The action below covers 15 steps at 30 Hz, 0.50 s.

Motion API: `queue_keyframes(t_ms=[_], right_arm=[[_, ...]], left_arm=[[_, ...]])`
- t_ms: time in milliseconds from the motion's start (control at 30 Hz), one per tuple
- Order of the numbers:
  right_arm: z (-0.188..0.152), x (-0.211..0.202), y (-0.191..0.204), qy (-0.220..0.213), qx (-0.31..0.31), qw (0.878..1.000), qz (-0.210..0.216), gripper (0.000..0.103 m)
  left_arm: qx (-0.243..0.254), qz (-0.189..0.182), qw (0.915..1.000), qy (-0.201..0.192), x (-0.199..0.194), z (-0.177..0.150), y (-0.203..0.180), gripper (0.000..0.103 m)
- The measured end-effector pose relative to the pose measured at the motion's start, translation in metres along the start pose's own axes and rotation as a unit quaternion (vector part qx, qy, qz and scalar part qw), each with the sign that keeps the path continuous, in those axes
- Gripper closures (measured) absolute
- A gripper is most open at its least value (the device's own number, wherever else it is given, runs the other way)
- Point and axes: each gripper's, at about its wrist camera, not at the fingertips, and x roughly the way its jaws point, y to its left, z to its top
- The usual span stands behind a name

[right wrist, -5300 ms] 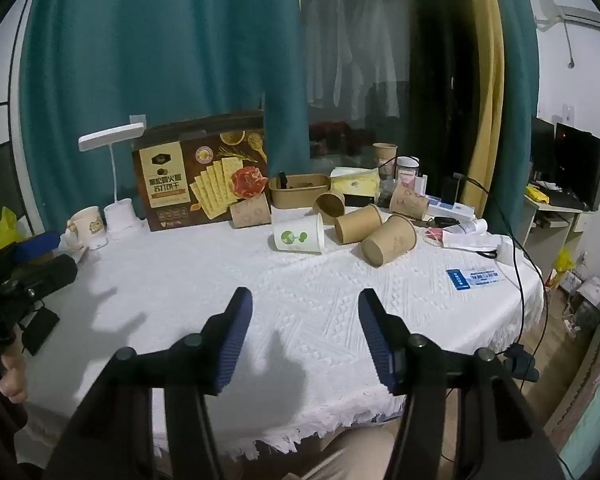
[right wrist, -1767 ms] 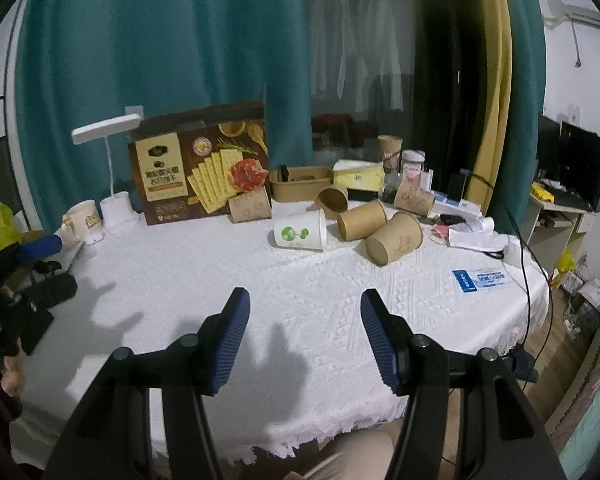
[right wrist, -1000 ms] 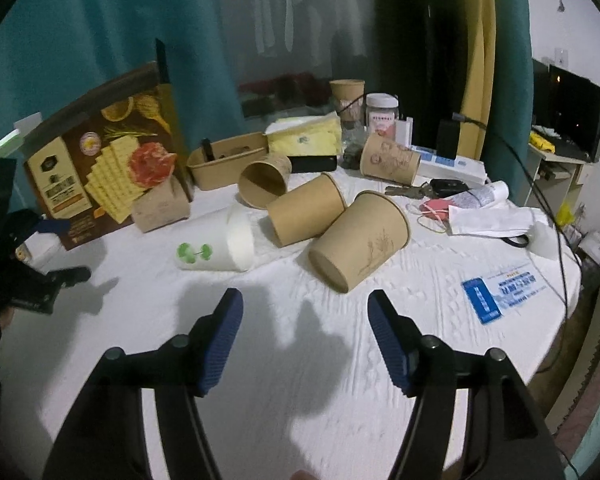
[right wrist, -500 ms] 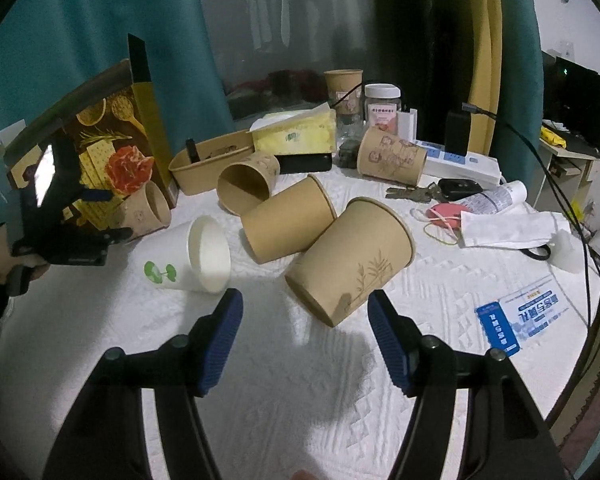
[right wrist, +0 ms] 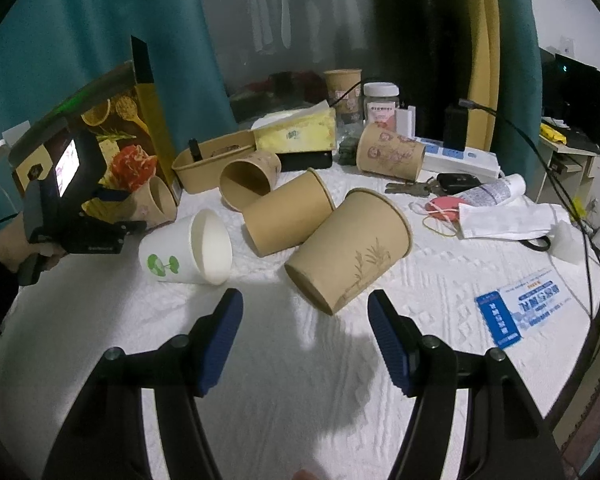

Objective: Flip cup upright
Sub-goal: 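Close the left gripper on the pink-printed cup and lift it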

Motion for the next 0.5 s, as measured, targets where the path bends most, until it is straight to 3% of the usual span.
queue_keyframes(t_ms=[167, 333, 467, 500], right_arm=[[-0.007, -0.033, 0.003, -0.019, 0.004, 1.000, 0.005, 0.041], [-0.030, -0.068, 0.009, -0.035, 0.015, 0.999, 0.015, 0.041], [-0.061, -0.086, 0.009, -0.030, 0.046, 0.998, 0.044, 0.040], [-0.068, -0.088, 0.009, -0.028, 0.051, 0.997, 0.051, 0.040]], left_arm=[[-0.053, -0.033, 0.9979, -0.018, -0.049, -0.013, 0.004, 0.042], [-0.089, -0.036, 0.9944, -0.043, -0.117, -0.046, -0.009, 0.042], [-0.140, -0.070, 0.9872, -0.031, -0.156, -0.078, -0.033, 0.042], [-0.162, -0.093, 0.9821, -0.023, -0.166, -0.089, -0.043, 0.042]])
